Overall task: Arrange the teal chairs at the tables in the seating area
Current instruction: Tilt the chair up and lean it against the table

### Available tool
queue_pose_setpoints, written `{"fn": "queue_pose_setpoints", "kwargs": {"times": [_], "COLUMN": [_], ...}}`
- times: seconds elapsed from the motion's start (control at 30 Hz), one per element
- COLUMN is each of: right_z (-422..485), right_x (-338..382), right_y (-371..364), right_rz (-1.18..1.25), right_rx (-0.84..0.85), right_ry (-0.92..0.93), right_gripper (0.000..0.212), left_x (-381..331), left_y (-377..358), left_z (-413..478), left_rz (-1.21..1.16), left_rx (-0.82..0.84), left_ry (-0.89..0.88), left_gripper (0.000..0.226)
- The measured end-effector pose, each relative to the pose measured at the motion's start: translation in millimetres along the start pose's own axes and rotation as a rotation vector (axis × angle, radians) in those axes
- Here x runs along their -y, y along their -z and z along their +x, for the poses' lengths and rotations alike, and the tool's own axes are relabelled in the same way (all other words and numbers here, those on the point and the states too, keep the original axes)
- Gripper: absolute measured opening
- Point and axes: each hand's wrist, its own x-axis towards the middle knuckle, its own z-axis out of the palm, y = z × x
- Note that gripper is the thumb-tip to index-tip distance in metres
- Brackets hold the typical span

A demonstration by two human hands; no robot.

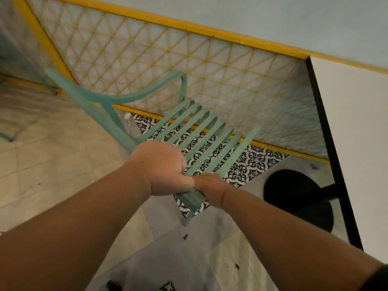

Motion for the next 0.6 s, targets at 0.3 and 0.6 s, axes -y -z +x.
{"fn": "queue_pose_setpoints", "kwargs": {"times": [0.3, 0.6], "right_z": [23, 37], "right_x": [-32, -106], "right_y": [6, 1], "right_rz": [-0.247, -0.249], "right_rx": [0.121, 0.048], "right_ry": [-0.033, -0.182], "right_gripper": [0.037, 0.050], "left_x": [6, 4], "left_y": [-11, -12], "left_z": [2, -1], "left_rz": [0.050, 0.128], "left_rx": [-0.095, -0.163], "left_ry": [-0.048, -0.017], "left_gripper": [0.056, 0.062]}}
